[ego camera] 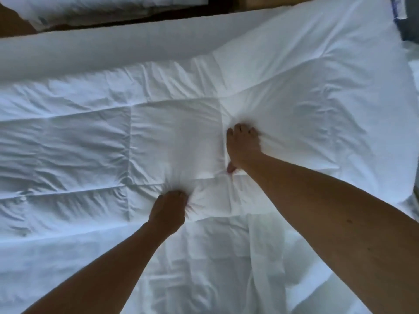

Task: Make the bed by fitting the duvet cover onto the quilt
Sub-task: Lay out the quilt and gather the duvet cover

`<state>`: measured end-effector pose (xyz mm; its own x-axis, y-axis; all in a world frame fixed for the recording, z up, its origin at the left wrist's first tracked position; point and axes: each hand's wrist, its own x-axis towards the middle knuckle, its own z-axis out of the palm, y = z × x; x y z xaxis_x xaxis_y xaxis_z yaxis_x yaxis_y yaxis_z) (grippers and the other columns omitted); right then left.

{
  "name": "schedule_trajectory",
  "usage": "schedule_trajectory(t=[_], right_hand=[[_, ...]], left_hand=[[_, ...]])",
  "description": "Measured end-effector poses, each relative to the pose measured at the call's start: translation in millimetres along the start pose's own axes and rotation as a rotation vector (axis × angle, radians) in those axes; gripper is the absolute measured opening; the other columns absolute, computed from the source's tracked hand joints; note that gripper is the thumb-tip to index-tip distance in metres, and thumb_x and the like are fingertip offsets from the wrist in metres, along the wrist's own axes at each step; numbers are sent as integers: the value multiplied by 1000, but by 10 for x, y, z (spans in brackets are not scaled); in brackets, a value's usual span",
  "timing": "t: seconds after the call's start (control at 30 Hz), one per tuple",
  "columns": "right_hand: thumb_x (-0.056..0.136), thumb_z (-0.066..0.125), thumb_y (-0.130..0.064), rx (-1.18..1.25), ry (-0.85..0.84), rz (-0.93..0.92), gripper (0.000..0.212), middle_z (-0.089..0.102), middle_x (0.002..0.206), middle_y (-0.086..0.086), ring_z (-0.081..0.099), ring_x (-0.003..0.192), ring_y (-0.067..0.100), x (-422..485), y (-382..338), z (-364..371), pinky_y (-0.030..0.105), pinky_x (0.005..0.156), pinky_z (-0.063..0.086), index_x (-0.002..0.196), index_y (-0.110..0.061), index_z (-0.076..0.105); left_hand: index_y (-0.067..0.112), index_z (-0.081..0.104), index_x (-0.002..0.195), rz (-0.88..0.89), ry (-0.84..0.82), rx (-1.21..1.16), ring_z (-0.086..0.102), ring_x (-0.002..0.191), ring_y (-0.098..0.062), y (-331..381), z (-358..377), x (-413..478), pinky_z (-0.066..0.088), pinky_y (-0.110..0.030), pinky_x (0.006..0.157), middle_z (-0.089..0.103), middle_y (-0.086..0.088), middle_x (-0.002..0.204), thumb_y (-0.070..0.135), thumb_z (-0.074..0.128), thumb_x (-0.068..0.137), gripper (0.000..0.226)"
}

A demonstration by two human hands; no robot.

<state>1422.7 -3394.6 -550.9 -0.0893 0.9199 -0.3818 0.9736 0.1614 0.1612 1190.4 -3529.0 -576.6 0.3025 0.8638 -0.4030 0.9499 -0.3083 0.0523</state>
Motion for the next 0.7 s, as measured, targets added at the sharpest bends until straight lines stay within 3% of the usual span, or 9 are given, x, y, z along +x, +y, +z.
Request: schedule_trajectory(t=[0.07, 0.13, 0.23, 0.3, 0.37, 0.5, 0.6, 0.7], right_hand=[[42, 91, -63, 2, 9, -16, 113, 54, 125, 11, 53, 115, 29, 123, -28, 175, 45, 98, 41, 129, -8, 46], [36, 90, -67, 49, -12, -30, 108, 59, 117, 7, 59, 106, 27, 224, -16, 304, 42, 92, 42, 120, -13, 49], [24, 85, -75, 99, -77, -31, 114, 61, 115, 5, 61, 104, 26, 417, 33, 422, 41, 88, 43, 117, -17, 50], [20, 82, -77, 122, -126, -43, 120, 61, 118, 4, 61, 108, 25, 545, 50, 482, 40, 87, 44, 118, -18, 49], [15, 80, -80, 121, -179, -56, 125, 60, 119, 3, 61, 110, 24, 663, 32, 521, 39, 87, 44, 119, -19, 47], [5, 72, -83, 102, -264, -50, 131, 60, 119, 1, 62, 109, 22, 894, 6, 578, 37, 86, 46, 117, -20, 44], [7, 71, -84, 88, -279, -63, 133, 58, 120, -1, 60, 111, 20, 1006, 16, 595, 36, 87, 46, 120, -20, 42], [12, 73, -82, 82, -282, -98, 130, 57, 121, -2, 59, 113, 20, 1033, 24, 622, 35, 91, 45, 121, -20, 41]], left_hand=[[14, 67, 95, 66, 140, -78, 65, 90, -32, -161, -118, 34, 48, -38, 77, 67, -6, 93, 13, 62, 89, 8], [16, 67, 92, 53, 215, -49, 62, 86, -31, -362, -297, 183, 48, -39, 73, 64, -5, 91, 20, 71, 86, 8], [15, 65, 114, -36, 217, 22, 56, 103, -34, -660, -635, 625, 47, -44, 82, 59, -11, 116, 41, 78, 82, 43], [19, 51, 139, -85, 139, 40, 43, 130, -34, -845, -874, 990, 41, -47, 100, 42, -10, 147, 54, 72, 84, 69], [23, 33, 153, -126, 116, 41, 26, 146, -32, -1030, -1091, 1350, 31, -47, 114, 22, -6, 163, 58, 67, 87, 82], [22, 6, 161, -164, 78, 121, 1, 155, -34, -1372, -1425, 2097, 16, -55, 123, -5, -7, 169, 66, 72, 78, 116], [22, -16, 159, -212, -5, 170, -16, 153, -38, -1571, -1521, 2570, 2, -62, 122, -22, -10, 166, 73, 84, 50, 157], [21, -27, 155, -189, -85, 217, -21, 151, -41, -1626, -1449, 2859, -6, -68, 117, -26, -14, 164, 76, 87, 30, 177]])
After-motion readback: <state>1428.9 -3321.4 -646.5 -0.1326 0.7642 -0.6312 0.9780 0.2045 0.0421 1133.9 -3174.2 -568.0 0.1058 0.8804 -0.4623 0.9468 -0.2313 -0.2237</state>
